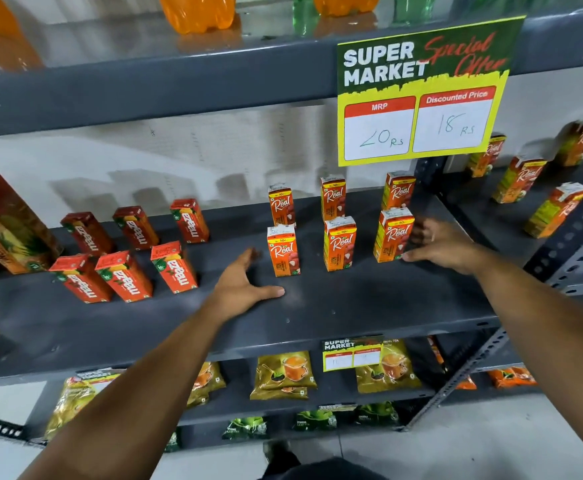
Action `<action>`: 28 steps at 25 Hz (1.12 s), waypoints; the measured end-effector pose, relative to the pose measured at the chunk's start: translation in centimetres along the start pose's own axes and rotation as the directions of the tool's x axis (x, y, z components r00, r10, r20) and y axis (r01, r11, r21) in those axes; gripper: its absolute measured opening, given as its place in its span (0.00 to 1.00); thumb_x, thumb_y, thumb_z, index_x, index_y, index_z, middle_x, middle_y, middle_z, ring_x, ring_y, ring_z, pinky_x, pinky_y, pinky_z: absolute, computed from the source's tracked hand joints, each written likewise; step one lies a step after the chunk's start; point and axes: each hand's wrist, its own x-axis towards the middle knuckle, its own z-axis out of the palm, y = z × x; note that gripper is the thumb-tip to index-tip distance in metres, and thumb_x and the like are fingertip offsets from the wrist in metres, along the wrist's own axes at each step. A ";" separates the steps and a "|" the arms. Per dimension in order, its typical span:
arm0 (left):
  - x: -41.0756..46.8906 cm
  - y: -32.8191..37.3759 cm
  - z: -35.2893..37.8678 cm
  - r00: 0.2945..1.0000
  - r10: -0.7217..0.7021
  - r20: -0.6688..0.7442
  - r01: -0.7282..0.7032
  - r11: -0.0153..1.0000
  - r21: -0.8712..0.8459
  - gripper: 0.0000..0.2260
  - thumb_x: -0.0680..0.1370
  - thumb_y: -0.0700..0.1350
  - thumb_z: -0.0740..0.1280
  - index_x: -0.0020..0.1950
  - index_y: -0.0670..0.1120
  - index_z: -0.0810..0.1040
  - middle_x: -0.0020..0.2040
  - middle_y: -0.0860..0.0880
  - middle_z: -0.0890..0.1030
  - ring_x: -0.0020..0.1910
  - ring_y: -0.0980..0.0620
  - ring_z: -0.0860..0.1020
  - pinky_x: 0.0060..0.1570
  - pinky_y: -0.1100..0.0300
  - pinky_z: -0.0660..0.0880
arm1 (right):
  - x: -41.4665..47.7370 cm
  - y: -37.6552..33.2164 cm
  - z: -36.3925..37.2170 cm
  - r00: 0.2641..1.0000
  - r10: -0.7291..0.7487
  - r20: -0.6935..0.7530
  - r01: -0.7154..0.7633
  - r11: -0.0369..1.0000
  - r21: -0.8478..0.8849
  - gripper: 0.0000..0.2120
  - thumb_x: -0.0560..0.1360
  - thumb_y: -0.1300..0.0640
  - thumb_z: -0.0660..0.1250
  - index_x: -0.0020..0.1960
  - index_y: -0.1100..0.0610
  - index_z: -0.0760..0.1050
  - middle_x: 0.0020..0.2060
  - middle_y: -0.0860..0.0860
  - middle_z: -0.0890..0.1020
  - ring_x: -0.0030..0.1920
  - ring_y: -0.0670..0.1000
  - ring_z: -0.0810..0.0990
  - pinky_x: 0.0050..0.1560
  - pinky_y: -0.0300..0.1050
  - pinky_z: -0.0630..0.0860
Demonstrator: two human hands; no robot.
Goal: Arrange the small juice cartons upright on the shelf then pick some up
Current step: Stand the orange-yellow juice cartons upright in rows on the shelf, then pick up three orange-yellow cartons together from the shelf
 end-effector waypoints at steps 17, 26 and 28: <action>4.7 3.8 6.4 0.983 0.173 0.063 -0.174 0.985 0.019 0.30 0.58 0.57 0.81 0.57 0.55 0.77 0.55 0.56 0.82 0.52 0.60 0.79 0.59 0.57 0.75 | 3.9 -1.6 4.1 0.985 0.017 0.172 0.073 0.863 -0.499 0.30 0.66 0.54 0.79 0.66 0.51 0.74 0.58 0.50 0.81 0.58 0.52 0.79 0.63 0.52 0.74; 5.5 4.0 6.0 0.996 0.080 0.045 -0.073 0.985 -0.155 0.28 0.60 0.42 0.82 0.58 0.49 0.79 0.50 0.56 0.82 0.50 0.58 0.81 0.51 0.63 0.76 | 5.2 -3.1 4.6 0.981 -0.002 0.194 0.085 0.902 -0.424 0.31 0.64 0.59 0.80 0.65 0.52 0.75 0.58 0.50 0.81 0.59 0.52 0.79 0.64 0.50 0.73; 5.6 3.7 6.7 0.996 0.086 0.037 -0.079 0.983 -0.167 0.30 0.58 0.43 0.83 0.59 0.48 0.79 0.51 0.54 0.83 0.50 0.58 0.82 0.54 0.57 0.78 | 5.0 -2.9 5.0 0.985 0.007 0.175 0.063 0.919 -0.389 0.34 0.62 0.60 0.82 0.65 0.52 0.75 0.57 0.49 0.82 0.59 0.51 0.79 0.65 0.51 0.74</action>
